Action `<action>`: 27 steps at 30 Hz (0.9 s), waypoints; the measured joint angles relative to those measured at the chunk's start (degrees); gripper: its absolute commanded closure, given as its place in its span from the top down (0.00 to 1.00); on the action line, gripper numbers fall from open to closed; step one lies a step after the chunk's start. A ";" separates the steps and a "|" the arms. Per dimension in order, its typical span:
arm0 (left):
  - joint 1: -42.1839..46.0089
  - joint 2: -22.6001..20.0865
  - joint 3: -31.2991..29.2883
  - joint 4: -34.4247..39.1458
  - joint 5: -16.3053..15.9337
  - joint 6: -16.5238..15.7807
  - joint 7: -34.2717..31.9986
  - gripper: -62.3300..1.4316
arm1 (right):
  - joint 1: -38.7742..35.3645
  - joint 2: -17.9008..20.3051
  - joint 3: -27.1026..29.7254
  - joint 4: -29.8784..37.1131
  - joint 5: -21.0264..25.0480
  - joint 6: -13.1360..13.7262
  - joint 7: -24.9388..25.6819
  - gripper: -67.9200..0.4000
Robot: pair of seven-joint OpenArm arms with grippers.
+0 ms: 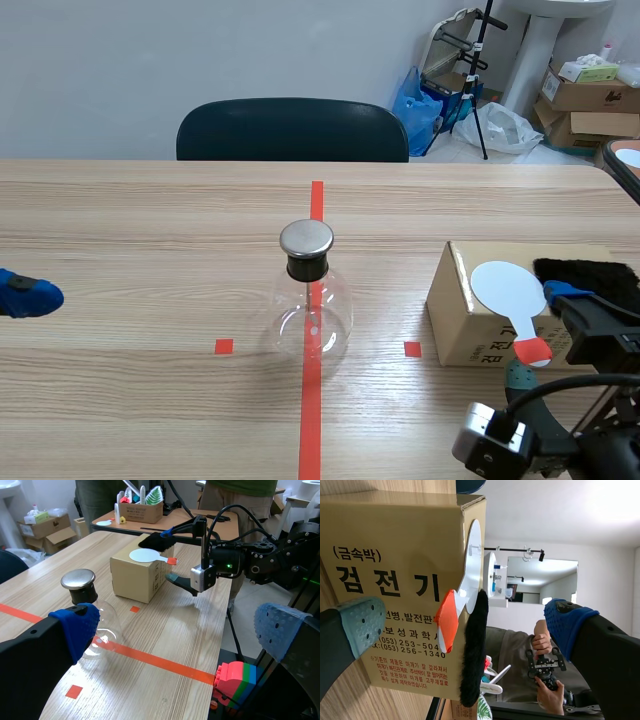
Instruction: Do the electroscope experiment
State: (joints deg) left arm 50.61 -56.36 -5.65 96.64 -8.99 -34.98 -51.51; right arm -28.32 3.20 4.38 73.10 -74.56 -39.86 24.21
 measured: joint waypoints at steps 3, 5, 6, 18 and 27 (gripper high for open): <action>0.00 0.00 0.00 0.00 0.00 0.00 0.00 1.00 | 0.00 0.00 0.00 0.00 0.00 0.00 0.00 1.00; 0.00 0.00 0.00 0.00 0.00 0.00 0.00 1.00 | 0.00 0.00 0.00 0.00 0.00 0.00 0.00 1.00; 0.00 0.00 0.00 0.00 0.00 0.00 0.00 1.00 | 0.00 0.00 0.00 0.00 0.00 0.00 0.00 1.00; 0.00 0.00 0.00 0.00 0.00 0.00 0.00 1.00 | 0.00 0.00 0.00 0.00 0.00 0.00 0.00 1.00; 0.00 0.00 0.00 0.00 0.00 0.00 0.00 1.00 | 0.00 0.00 0.00 0.00 0.00 0.00 0.00 1.00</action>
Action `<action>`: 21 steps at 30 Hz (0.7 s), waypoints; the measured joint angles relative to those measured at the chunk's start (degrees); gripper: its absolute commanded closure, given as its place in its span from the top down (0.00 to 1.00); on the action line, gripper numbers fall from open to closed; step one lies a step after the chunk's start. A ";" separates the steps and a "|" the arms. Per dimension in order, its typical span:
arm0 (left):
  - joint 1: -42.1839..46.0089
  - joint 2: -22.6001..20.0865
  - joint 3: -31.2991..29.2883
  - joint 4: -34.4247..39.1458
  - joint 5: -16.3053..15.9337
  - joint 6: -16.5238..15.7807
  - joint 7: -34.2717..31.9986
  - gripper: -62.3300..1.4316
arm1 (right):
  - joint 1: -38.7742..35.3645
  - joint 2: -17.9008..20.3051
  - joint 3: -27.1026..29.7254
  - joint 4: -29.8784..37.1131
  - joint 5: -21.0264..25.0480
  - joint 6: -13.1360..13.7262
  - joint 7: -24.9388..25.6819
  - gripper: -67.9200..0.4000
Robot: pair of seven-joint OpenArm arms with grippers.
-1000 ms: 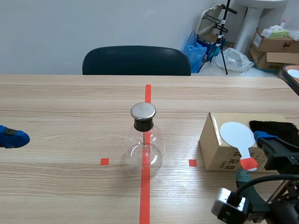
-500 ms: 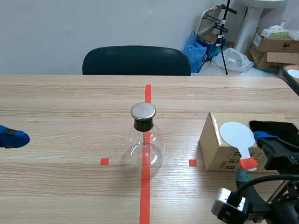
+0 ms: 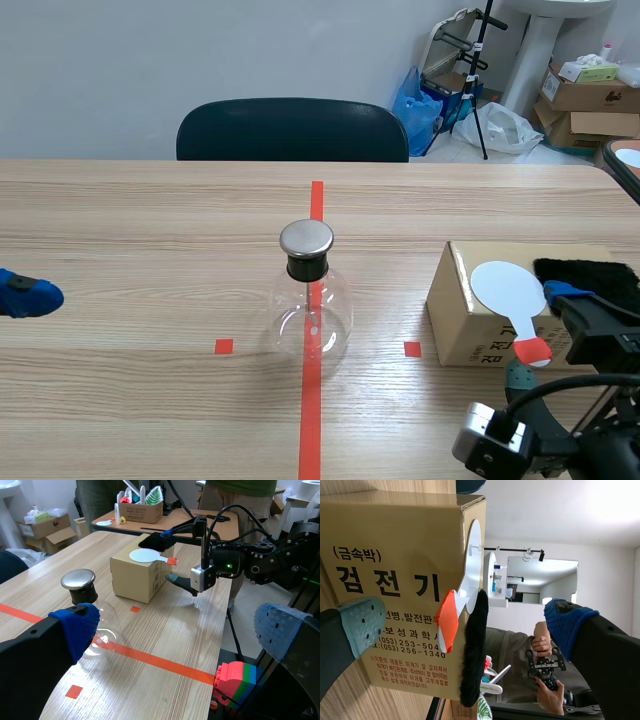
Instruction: Do the electroscope experiment
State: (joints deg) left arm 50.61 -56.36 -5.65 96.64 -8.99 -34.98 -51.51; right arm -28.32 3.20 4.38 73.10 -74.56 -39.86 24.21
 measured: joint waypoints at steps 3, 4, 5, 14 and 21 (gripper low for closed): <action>0.00 0.00 0.00 0.00 0.00 0.00 0.00 1.00 | 0.00 0.00 0.00 0.00 0.00 0.00 0.00 1.00; 0.00 0.00 0.00 0.00 0.00 0.00 0.00 1.00 | 0.00 0.00 0.00 0.00 0.00 0.00 0.00 1.00; 0.00 0.00 0.00 0.00 0.00 0.00 0.00 1.00 | 0.00 0.00 0.00 0.00 0.00 0.00 0.00 1.00; 0.00 0.00 0.00 0.00 0.00 0.00 0.00 1.00 | 0.00 0.00 0.00 0.00 0.02 0.00 -1.81 1.00; 0.00 0.00 0.00 0.00 0.00 0.00 0.00 1.00 | 0.00 0.00 0.02 0.00 0.59 0.00 -1.81 1.00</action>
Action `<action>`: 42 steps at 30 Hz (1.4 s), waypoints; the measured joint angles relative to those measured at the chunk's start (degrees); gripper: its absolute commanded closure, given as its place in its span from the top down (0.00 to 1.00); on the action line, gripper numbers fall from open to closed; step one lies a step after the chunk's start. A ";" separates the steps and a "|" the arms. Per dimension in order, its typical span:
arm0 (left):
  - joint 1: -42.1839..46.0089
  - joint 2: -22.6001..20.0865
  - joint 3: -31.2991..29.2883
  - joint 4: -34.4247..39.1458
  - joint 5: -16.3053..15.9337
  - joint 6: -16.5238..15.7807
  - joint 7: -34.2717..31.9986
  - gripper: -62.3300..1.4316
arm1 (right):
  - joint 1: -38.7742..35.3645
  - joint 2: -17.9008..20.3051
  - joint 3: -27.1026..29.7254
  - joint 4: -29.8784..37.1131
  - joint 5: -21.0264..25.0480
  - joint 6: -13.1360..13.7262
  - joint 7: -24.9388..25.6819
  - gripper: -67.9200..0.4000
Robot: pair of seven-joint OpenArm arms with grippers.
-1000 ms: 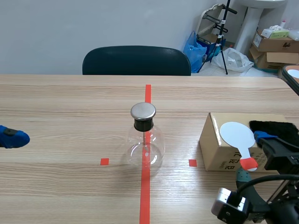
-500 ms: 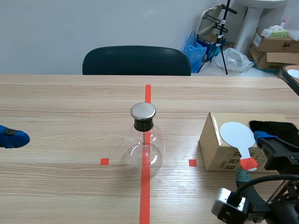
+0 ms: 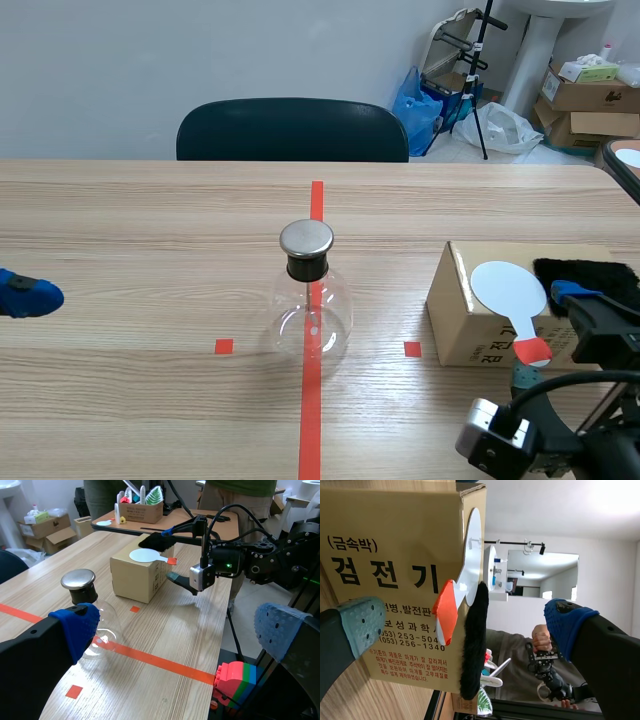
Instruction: Do the electroscope experiment
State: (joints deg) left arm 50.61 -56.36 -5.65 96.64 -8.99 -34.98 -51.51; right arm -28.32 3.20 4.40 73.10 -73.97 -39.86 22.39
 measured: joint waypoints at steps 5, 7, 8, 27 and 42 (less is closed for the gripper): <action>0.00 0.00 0.00 0.00 0.00 0.00 0.00 1.00 | 0.00 0.00 0.00 0.00 0.98 -0.02 -1.99 1.00; 0.00 0.00 0.00 0.00 0.00 0.00 0.00 1.00 | 0.00 -0.02 -0.02 0.00 0.96 -1.27 -3.02 1.00; 0.00 0.00 0.00 0.00 0.00 0.00 0.00 1.00 | -0.09 -0.02 -0.02 0.00 0.98 -1.79 -3.21 1.00; 0.02 0.00 0.00 0.00 -6.43 4.37 6.40 1.00 | -21.84 2.62 -0.02 16.63 18.91 2.23 5.75 1.00; 0.07 1.03 0.00 5.38 -16.41 20.57 20.41 1.00 | -26.73 21.16 6.27 33.86 56.24 28.26 6.05 1.00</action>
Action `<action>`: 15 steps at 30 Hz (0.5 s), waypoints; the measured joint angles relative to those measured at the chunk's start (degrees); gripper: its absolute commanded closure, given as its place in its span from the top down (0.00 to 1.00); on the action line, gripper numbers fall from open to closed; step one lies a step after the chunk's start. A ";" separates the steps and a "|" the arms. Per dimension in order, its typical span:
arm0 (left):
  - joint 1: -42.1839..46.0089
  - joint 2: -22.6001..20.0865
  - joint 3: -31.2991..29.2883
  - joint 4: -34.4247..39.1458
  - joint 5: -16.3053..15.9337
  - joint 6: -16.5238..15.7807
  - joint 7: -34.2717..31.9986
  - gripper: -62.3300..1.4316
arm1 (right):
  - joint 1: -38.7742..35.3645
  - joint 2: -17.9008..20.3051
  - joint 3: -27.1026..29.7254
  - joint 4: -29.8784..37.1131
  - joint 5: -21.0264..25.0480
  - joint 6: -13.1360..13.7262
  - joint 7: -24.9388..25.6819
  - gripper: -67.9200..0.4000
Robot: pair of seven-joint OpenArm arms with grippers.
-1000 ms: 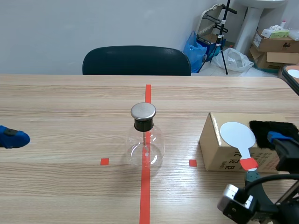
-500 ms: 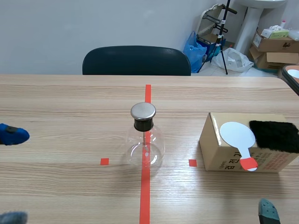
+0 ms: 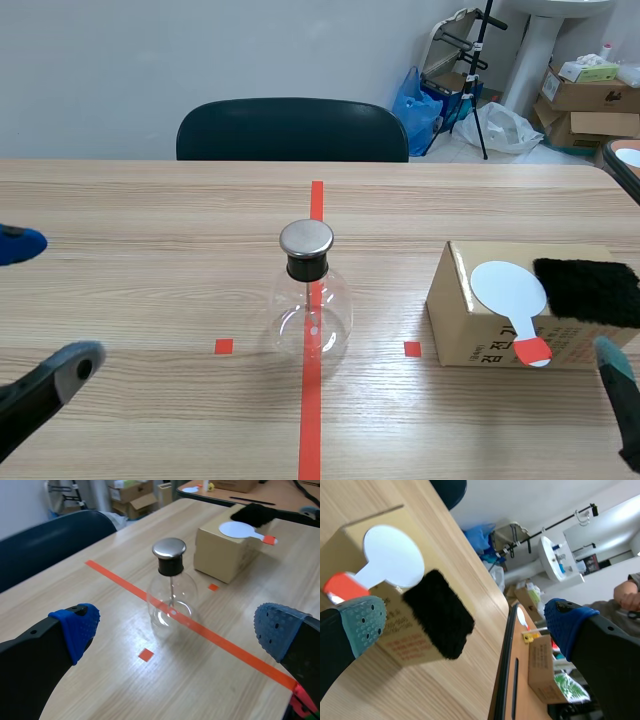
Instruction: Do the electroscope experiment
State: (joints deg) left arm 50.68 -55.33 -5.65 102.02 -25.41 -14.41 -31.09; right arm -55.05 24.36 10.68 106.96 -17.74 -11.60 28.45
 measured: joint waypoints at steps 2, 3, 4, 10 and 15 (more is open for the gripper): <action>0.33 1.90 -0.22 3.04 -0.17 2.43 2.73 1.00 | 0.11 2.01 1.44 1.27 4.61 3.87 0.04 1.00; 0.87 3.04 -0.70 4.74 -0.15 2.67 4.48 1.00 | 0.13 2.86 2.16 1.90 6.82 5.88 0.02 1.00; 1.60 4.17 -1.27 6.51 0.09 3.06 6.05 1.00 | 0.24 3.48 2.80 2.43 8.57 7.80 0.04 1.00; 6.58 11.21 -5.46 15.43 3.41 4.15 9.44 1.00 | 3.34 5.05 3.93 2.93 15.72 18.49 -1.57 1.00; 9.44 14.12 -6.78 19.08 7.10 4.24 9.75 1.00 | 7.43 5.03 4.00 2.93 21.44 25.46 -5.77 1.00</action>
State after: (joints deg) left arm 60.12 -41.21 -12.43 121.10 -18.31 -10.17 -21.34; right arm -47.62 29.39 14.68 109.89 3.70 13.87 22.68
